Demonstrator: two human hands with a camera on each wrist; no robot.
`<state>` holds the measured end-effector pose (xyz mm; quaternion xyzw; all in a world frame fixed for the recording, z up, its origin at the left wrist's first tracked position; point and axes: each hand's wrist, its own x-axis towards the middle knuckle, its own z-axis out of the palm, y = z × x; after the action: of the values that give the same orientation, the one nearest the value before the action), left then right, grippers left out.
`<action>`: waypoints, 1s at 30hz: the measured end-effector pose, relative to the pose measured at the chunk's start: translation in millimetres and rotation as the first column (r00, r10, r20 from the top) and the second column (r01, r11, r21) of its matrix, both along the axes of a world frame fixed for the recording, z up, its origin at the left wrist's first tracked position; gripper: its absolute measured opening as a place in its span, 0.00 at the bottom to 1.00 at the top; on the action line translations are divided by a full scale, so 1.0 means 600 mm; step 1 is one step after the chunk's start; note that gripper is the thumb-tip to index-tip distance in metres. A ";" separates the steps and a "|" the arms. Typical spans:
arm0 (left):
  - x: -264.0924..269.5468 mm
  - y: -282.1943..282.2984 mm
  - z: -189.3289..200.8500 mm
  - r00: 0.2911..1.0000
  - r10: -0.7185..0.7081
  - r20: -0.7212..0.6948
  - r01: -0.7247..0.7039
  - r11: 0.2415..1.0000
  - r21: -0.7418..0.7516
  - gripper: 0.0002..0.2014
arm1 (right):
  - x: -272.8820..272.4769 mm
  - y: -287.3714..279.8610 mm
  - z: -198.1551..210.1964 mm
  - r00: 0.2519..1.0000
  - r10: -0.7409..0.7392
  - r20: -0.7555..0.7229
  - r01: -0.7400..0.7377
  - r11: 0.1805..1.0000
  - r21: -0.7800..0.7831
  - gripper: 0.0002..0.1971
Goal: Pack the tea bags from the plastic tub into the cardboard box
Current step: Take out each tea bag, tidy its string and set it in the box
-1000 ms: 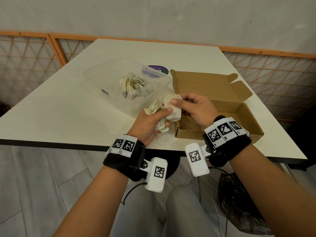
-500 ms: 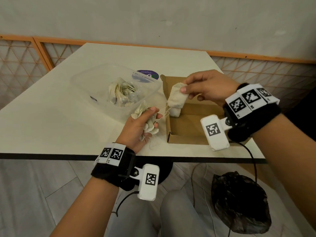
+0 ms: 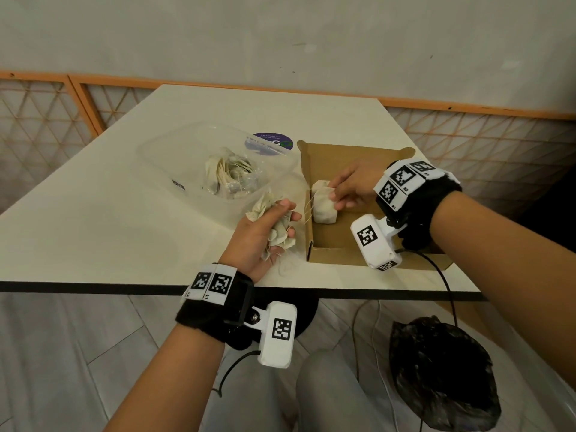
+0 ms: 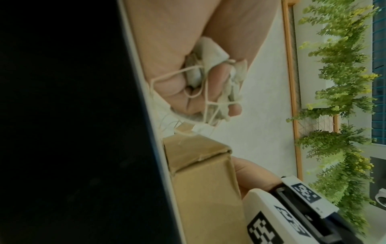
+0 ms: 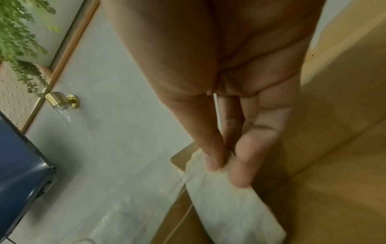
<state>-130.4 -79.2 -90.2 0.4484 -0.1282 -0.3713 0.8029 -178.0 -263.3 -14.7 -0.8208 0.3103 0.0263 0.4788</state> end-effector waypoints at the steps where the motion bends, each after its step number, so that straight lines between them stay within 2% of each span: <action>1: 0.000 0.000 0.000 1.000 0.000 0.004 0.000 1.000 0.003 0.07 | 0.002 0.001 0.000 1.000 -0.001 -0.004 0.001 1.000 0.012 0.09; 4: -0.001 0.001 0.003 1.000 -0.004 -0.002 0.004 1.000 0.005 0.06 | 0.002 0.004 0.000 0.999 -0.018 0.035 0.017 1.000 0.018 0.05; 8: -0.001 0.001 0.001 1.000 -0.012 -0.012 0.012 1.000 -0.014 0.07 | -0.016 -0.004 -0.009 0.987 -0.087 0.136 0.087 0.996 0.011 0.10; 14: 0.003 -0.001 -0.001 0.999 -0.018 -0.027 0.018 1.000 -0.002 0.06 | -0.047 -0.005 -0.038 0.994 -0.103 -0.024 0.106 0.980 0.171 0.06; 18: 0.003 -0.002 -0.003 0.999 -0.023 -0.031 0.023 1.000 0.002 0.07 | -0.043 0.000 -0.058 0.995 -0.095 -0.035 0.101 0.964 0.245 0.04; 25: 0.005 -0.003 -0.005 0.999 -0.020 -0.036 0.020 1.000 0.000 0.06 | -0.035 0.005 -0.067 0.996 -0.067 -0.066 0.073 0.993 0.094 0.08; 30: 0.006 -0.003 -0.005 0.999 -0.030 -0.033 0.030 0.999 0.011 0.07 | -0.035 0.012 -0.071 0.997 -0.076 0.005 0.076 0.996 0.037 0.10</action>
<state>-126.8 -80.8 -93.2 0.4448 -0.1199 -0.3913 0.7967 -199.1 -256.0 -57.5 -0.7997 0.3392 0.0112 0.4953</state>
